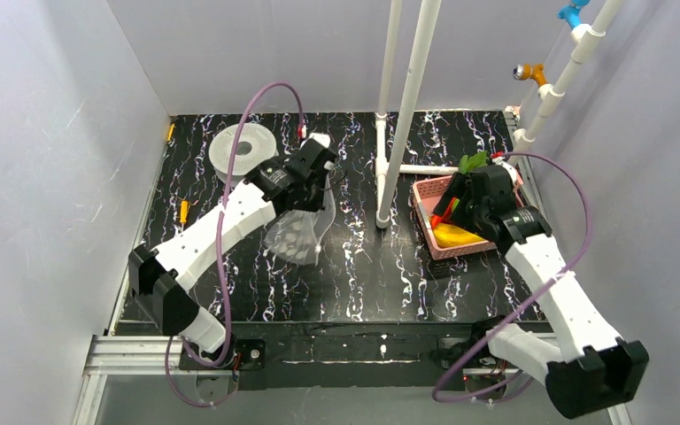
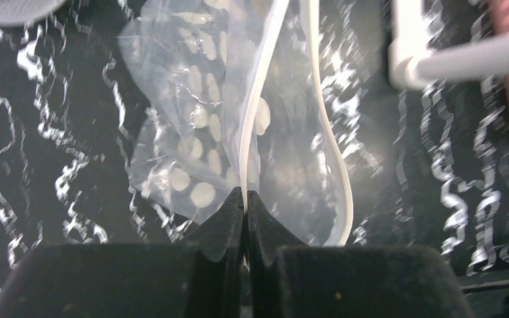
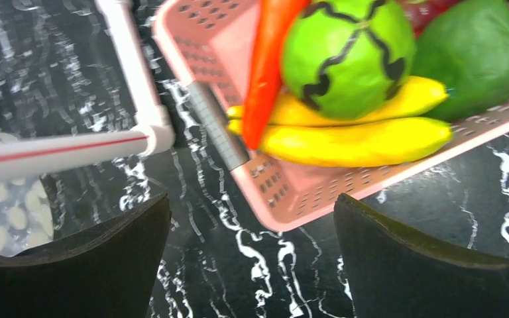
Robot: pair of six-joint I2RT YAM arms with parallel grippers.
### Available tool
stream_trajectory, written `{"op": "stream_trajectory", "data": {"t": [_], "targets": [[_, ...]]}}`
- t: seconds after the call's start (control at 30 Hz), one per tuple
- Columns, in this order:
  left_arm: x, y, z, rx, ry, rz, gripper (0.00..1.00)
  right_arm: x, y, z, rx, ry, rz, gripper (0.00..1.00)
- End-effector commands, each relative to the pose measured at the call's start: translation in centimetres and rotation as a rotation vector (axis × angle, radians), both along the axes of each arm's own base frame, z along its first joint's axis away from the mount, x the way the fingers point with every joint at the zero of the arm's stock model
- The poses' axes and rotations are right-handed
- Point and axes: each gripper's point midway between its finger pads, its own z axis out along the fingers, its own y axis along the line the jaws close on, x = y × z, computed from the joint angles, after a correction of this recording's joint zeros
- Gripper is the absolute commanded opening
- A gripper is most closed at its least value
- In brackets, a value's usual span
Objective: Place the food in the zip-top bag and seal the zipper
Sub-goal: Pick up the fake fruit from the bin.
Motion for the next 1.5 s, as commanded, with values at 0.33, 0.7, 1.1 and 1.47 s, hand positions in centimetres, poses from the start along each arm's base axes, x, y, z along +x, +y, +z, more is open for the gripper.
{"op": "stream_trajectory", "data": {"t": [0.33,0.7,1.1,1.47], "targets": [[1.1,-2.2,-1.1,-0.089,0.036,-0.081,0.00,4.3,-6.0,-1.5,-0.216,0.093,-0.078,0.98],[0.6,-2.2,-3.5,-0.078,0.097,-0.086,0.00,6.1,-7.0,-5.9,-0.323,0.156,-0.051,0.98],[-0.2,-3.9,-4.0,-0.150,0.142,-0.150,0.00,7.2,-6.8,-7.6,-0.331,0.165,-0.037,0.98],[-0.2,-3.9,-3.8,-0.151,0.133,-0.163,0.00,6.2,-6.3,-6.8,-0.319,0.112,-0.011,0.35]]}}
